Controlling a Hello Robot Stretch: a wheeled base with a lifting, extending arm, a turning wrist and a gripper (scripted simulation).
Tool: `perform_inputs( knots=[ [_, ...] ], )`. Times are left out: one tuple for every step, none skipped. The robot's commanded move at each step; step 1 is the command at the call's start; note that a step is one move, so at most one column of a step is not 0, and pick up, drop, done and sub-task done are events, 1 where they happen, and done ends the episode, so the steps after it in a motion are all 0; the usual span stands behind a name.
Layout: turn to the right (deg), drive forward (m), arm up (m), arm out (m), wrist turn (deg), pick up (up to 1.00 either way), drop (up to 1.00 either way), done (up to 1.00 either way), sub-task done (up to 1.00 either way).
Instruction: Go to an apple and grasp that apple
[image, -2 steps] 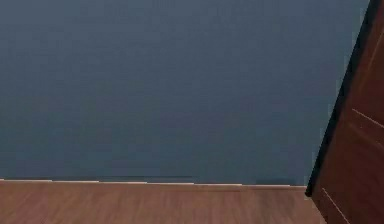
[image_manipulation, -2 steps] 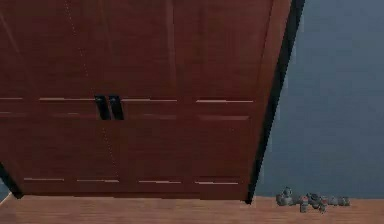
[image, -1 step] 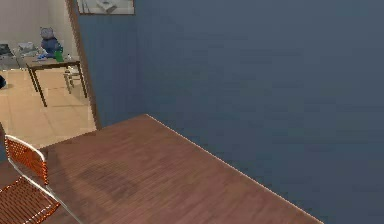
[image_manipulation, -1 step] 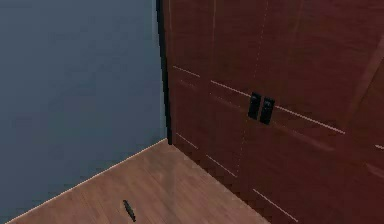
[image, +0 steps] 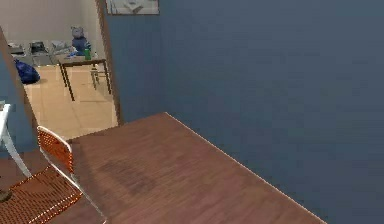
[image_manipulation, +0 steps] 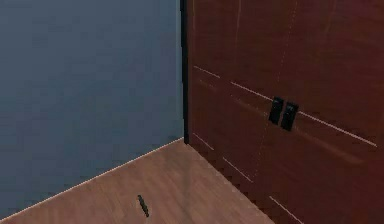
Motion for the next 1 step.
perform_inputs(
  knots=[
    [0.0, 0.25, 0.0, 0.0, 0.0, 0.0, 0.0, 0.0, 0.0]
  ],
)
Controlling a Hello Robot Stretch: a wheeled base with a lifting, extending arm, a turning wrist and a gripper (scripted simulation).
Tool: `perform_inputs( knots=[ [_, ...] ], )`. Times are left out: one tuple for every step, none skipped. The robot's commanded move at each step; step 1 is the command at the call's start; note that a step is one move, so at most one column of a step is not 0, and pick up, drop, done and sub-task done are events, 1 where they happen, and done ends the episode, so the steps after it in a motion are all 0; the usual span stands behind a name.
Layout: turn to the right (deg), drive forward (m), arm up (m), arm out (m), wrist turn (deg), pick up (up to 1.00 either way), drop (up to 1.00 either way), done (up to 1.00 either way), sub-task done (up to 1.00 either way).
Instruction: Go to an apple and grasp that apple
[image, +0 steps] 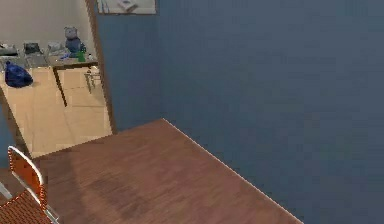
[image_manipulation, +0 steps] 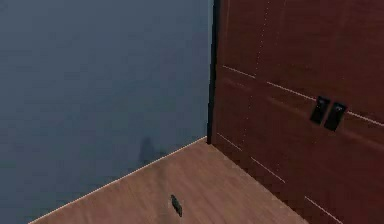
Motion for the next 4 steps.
perform_inputs(
  knots=[
    [0.0, 0.9, 0.0, 0.0, 0.0, 0.0, 0.0, 0.0, 0.0],
    [-45.0, 0.0, 0.0, 0.0, 0.0, 0.0, 0.0, 0.0, 0.0],
    [0.0, 0.05, 0.0, 0.0, 0.0, 0.0, 0.0, 0.0, 0.0],
    [0.0, 0.2, 0.0, 0.0, 0.0, 0.0, 0.0, 0.0, 0.0]
  ],
)
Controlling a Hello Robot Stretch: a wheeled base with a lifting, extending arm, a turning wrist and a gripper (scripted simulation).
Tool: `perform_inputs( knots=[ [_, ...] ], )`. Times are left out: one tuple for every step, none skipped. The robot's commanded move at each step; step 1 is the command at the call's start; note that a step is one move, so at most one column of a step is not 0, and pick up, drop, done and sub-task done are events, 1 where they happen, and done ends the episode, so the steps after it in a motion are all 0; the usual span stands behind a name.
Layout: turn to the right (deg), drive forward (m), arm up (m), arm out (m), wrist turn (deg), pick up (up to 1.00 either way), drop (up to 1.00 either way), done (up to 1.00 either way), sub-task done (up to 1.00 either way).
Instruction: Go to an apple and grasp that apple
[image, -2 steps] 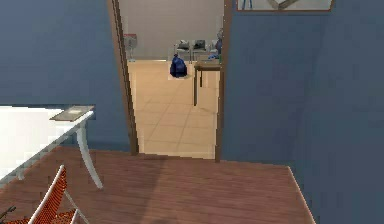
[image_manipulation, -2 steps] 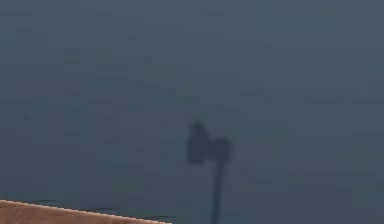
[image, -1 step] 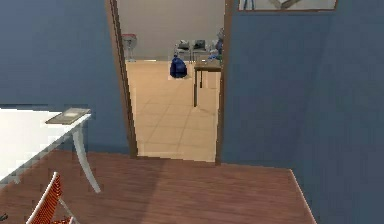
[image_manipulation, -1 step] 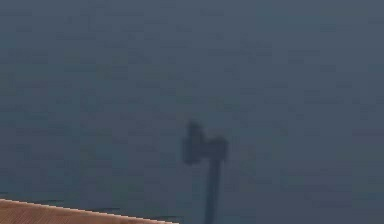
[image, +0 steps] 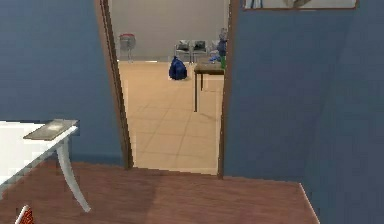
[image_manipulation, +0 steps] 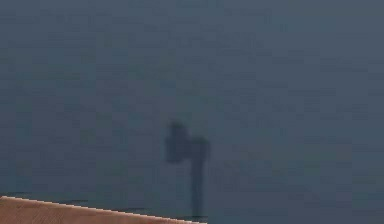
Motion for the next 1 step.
perform_inputs(
  knots=[
    [-6.0, 0.0, 0.0, 0.0, 0.0, 0.0, 0.0, 0.0, 0.0]
  ],
)
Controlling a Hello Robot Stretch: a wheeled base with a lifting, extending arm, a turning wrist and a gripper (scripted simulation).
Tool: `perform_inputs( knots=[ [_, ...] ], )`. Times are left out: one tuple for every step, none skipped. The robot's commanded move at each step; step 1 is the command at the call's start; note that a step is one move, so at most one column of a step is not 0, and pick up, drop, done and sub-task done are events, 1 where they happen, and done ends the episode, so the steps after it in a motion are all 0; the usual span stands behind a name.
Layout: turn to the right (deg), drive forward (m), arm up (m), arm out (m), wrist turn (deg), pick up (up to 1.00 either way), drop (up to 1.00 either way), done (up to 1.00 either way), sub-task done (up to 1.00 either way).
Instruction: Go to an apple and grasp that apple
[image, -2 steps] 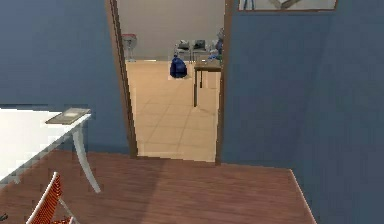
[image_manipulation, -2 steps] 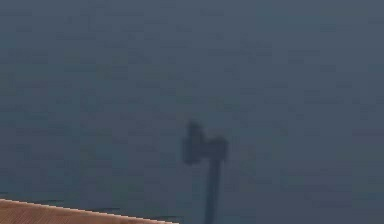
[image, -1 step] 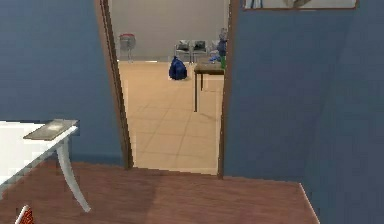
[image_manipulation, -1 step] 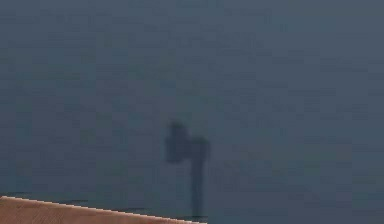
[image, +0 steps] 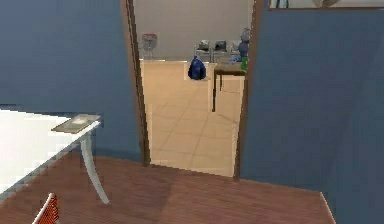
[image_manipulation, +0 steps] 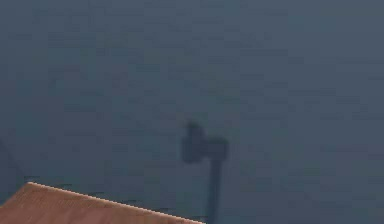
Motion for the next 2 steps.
perform_inputs(
  knots=[
    [0.0, 1.0, 0.0, 0.0, 0.0, 0.0, 0.0, 0.0, 0.0],
    [0.0, 0.8, 0.0, 0.0, 0.0, 0.0, 0.0, 0.0, 0.0]
  ],
)
